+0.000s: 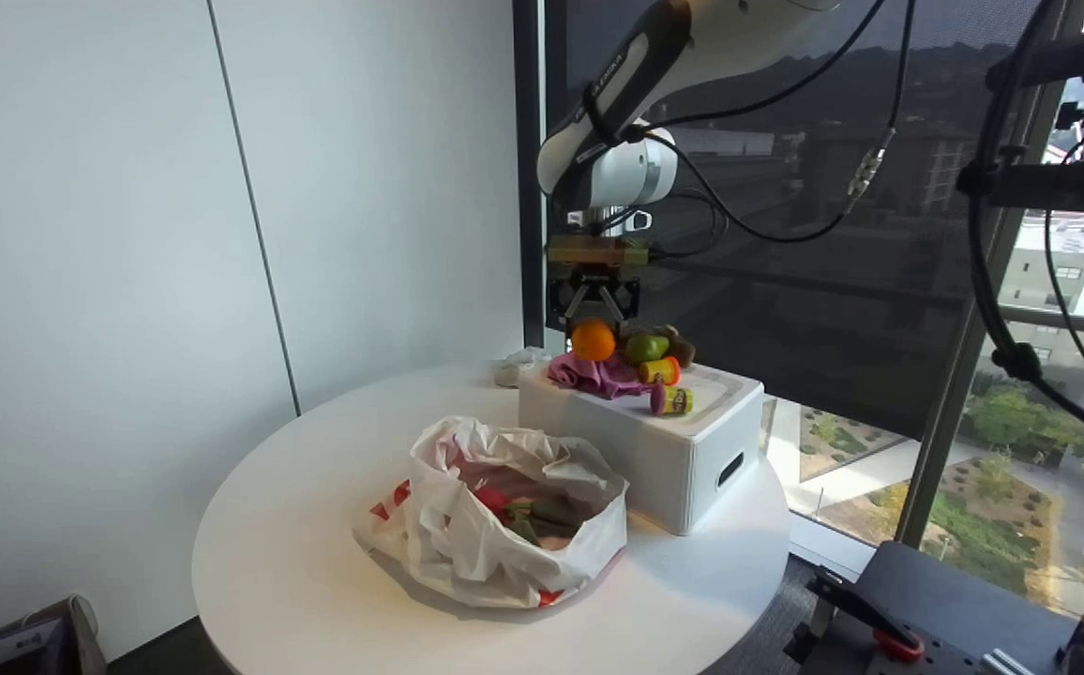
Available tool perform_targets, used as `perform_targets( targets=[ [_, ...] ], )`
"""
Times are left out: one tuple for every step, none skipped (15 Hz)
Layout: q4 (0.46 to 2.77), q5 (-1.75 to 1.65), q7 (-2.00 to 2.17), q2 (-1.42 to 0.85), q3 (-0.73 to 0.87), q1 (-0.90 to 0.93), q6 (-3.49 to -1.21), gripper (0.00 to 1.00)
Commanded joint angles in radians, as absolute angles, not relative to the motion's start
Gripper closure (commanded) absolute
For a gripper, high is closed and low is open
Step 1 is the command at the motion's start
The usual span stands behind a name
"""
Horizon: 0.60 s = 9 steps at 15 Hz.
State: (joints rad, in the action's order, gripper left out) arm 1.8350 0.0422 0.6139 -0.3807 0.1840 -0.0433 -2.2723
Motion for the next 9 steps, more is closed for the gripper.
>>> perform_targets(
  targets=[
    [1.889,0.026,0.525,-0.323,0.132,-0.01,-2.218,0.44],
    [1.88,0.024,0.507,-0.339,0.119,-0.002,-2.196,0.44],
    [1.866,0.015,0.493,-0.363,0.11,0.007,-2.173,0.44],
    [1.85,0.006,0.486,-0.39,0.104,0.015,-2.155,0.44],
    [1.831,-0.012,0.497,-0.424,0.103,0.027,-2.14,0.44],
    [1.819,-0.022,0.49,-0.451,0.098,0.035,-2.121,0.44],
    [1.811,-0.039,0.481,-0.472,0.096,0.044,-2.105,0.44],
    [1.797,-0.052,0.473,-0.504,0.092,0.055,-2.094,0.44],
    [1.79,-0.063,0.461,-0.526,0.087,0.064,-2.087,0.44]
  ],
)
